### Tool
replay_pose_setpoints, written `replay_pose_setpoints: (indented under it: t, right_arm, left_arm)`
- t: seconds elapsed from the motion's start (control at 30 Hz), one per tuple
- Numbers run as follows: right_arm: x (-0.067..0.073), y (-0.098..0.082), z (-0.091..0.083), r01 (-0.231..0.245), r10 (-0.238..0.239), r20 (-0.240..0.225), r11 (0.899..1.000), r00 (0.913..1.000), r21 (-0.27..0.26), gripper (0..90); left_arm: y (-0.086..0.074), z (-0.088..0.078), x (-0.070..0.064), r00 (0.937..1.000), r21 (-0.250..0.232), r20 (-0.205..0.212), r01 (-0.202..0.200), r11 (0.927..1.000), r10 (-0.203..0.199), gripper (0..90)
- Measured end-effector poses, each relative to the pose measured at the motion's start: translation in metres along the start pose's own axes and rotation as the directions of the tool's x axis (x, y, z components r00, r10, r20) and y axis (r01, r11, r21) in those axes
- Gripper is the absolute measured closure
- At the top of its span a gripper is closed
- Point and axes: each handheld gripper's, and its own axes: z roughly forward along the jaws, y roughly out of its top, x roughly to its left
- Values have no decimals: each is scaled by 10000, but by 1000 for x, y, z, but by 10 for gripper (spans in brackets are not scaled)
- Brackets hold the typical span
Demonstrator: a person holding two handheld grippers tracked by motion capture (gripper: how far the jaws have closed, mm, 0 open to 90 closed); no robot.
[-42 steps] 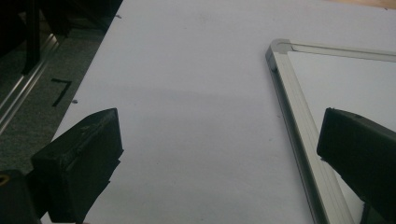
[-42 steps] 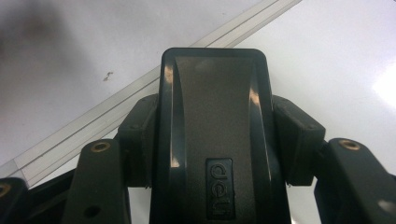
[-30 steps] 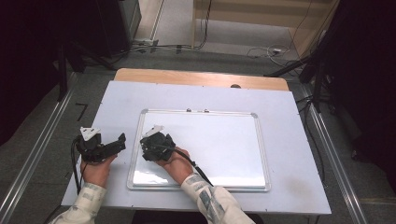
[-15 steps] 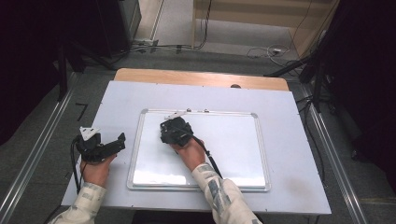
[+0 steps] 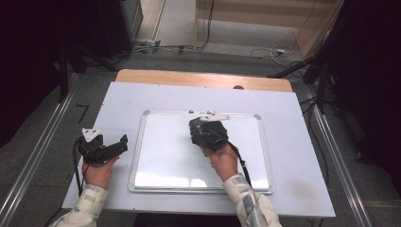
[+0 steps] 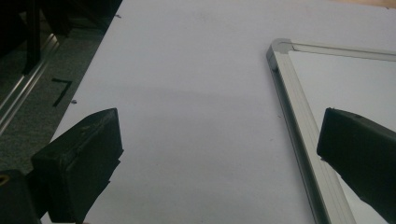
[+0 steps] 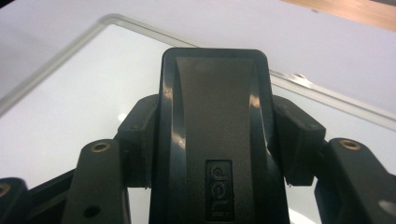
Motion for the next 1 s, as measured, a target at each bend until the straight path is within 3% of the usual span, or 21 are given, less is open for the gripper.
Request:
replay_pose_setpoints:
  t: [0.13,0.33,0.83,1.0]
  right_arm:
    - [-23,-14,-17,-516,519,276,9986,9983,-138,388]
    - [-46,-30,-37,-839,850,776,9963,9933,-173,388]
    - [-75,-69,-70,-1176,1184,1812,9929,9763,-150,387]
    - [-84,-82,-82,-1532,1546,1994,9879,9676,-228,387]
  left_arm:
    - [-1,1,-1,10000,33,-15,-29,10000,29,4]
    - [0,1,-1,10000,16,-79,-24,10000,24,5]
    - [-1,1,-3,9999,22,-88,-59,10000,60,4]
    - [-1,2,-3,9999,41,-75,-110,9999,110,4]
